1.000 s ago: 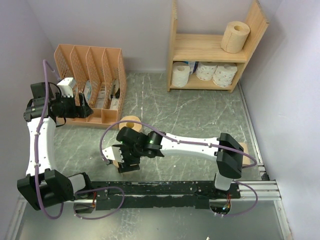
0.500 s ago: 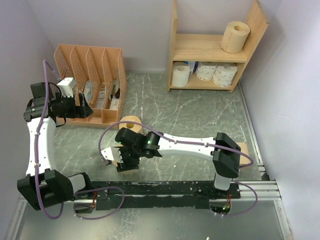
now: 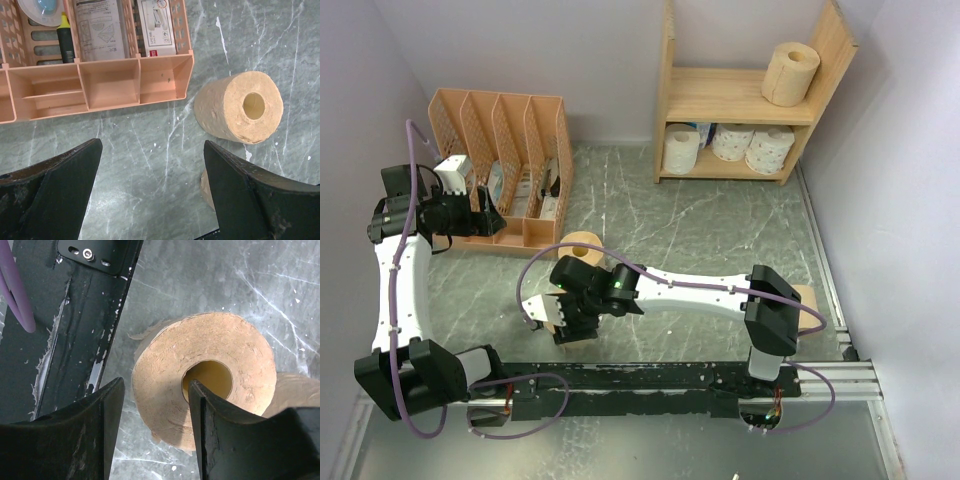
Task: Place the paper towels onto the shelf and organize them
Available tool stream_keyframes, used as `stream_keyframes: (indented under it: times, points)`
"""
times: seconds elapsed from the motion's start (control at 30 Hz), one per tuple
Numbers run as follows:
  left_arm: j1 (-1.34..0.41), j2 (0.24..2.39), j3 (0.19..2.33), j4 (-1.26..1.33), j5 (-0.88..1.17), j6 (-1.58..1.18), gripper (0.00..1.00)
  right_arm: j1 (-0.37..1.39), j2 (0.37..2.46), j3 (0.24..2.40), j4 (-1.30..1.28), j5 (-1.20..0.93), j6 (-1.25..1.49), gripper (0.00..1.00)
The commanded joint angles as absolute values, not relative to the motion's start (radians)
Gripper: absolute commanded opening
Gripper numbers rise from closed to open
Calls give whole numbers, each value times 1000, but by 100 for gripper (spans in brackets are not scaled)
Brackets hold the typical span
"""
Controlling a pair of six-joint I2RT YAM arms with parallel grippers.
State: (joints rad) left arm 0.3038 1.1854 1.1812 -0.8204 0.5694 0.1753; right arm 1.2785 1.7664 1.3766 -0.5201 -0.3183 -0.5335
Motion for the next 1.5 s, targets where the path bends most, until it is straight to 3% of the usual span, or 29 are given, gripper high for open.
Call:
stream_keyframes:
  times: [0.0,0.67,0.73,0.87,0.97,1.2,1.47]
  points:
    - [313,1180,1178,-816,572,176,95,1285,1777,1395,-503,-325,-526,54]
    - [314,1175,1177,-811,562,173,94,1285,1800,1408,-519,-333,-541,49]
    - [314,1177,1177,-810,561,173,94,1285,1801,1413,-522,-325,-541,41]
    - [314,1180,1179,-813,563,173,94,1285,1793,1441,-556,-285,-552,13]
    - [313,1180,1181,-812,567,171,94,1285,1749,1446,-596,-198,-552,0]
    - [313,1201,1206,-823,586,169,94,1287,1479,1427,-585,48,-465,0]
    - [313,1203,1210,-825,603,168,94,1307,1435,1615,-688,706,-451,0]
